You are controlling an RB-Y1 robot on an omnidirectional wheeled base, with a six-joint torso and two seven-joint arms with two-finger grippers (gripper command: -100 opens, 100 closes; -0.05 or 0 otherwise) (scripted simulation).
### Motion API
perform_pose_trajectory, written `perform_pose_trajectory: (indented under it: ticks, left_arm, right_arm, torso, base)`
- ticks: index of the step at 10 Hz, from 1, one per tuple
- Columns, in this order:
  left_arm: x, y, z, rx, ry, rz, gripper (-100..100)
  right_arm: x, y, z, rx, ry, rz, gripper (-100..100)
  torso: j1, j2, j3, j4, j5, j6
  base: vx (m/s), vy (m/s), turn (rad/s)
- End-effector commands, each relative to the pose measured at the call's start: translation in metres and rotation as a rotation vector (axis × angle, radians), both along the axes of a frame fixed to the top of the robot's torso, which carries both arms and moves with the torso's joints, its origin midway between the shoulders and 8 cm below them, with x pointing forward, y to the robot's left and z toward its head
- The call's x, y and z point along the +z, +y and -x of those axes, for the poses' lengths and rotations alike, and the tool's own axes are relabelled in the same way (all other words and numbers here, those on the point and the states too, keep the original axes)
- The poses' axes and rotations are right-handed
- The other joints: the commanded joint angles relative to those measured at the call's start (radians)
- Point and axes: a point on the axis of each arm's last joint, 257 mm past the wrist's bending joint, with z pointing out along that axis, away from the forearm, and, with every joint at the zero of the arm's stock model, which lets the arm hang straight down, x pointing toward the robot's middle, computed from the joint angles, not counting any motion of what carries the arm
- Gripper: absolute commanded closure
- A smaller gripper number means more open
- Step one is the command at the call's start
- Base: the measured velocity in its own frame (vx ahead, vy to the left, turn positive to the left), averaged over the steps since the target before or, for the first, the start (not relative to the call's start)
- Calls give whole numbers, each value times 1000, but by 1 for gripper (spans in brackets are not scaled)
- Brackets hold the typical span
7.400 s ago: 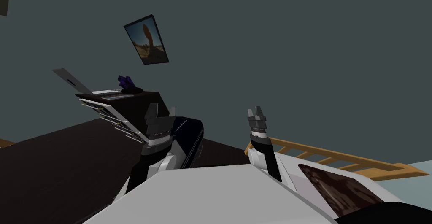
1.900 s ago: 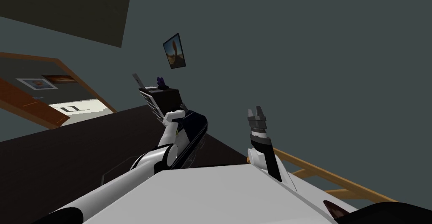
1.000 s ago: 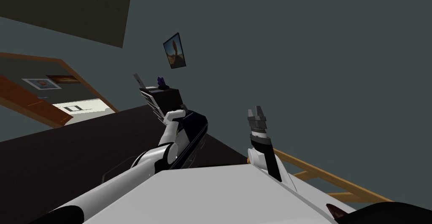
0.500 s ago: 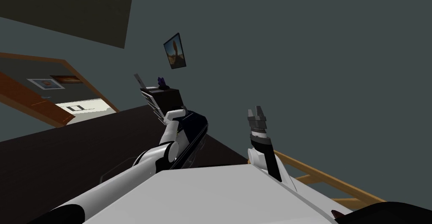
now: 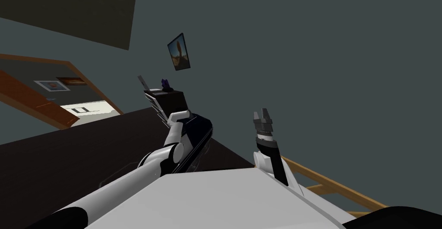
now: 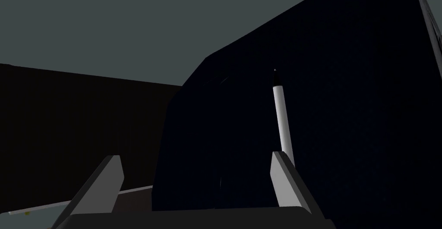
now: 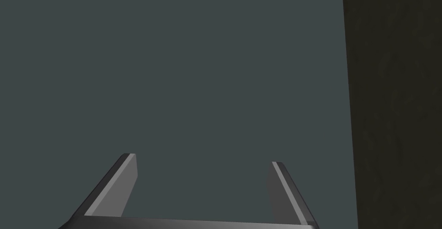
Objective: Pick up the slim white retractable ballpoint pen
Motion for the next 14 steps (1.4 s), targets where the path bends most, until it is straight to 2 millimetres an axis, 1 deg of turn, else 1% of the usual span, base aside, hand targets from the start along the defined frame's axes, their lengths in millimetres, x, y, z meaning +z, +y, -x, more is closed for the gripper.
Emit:
perform_pose_trajectory:
  ticks: [1,4,6,8,10,14]
  left_arm:
    - [-5,-3,3,0,26,13,-100]
    - [-18,-9,12,2,108,62,-100]
    - [-23,-11,17,3,138,79,-100]
    - [-31,-13,26,9,192,108,-100]
    - [-35,-14,31,14,224,123,-100]
    - [-49,-6,55,52,329,167,-100]
  right_arm:
    - [0,0,0,0,0,0,0]
    - [0,0,0,0,0,0,0]
    - [0,0,0,0,0,0,0]
    - [0,0,0,0,0,0,0]
    - [0,0,0,0,0,0,0]
    - [0,0,0,0,0,0,0]
  torso:
    - [0,0,0,0,0,0]
    - [0,1,1,0,0,0]
    - [0,0,0,0,0,0]
    - [0,1,1,0,0,0]
    - [-1,-1,0,0,0,0]
    - [-1,0,0,0,0,0]
  base:
    - [29,-11,5]
    - [37,-16,21]
    - [47,-18,15]
    - [36,-15,17]
    - [57,-24,20]
    - [56,-29,18]
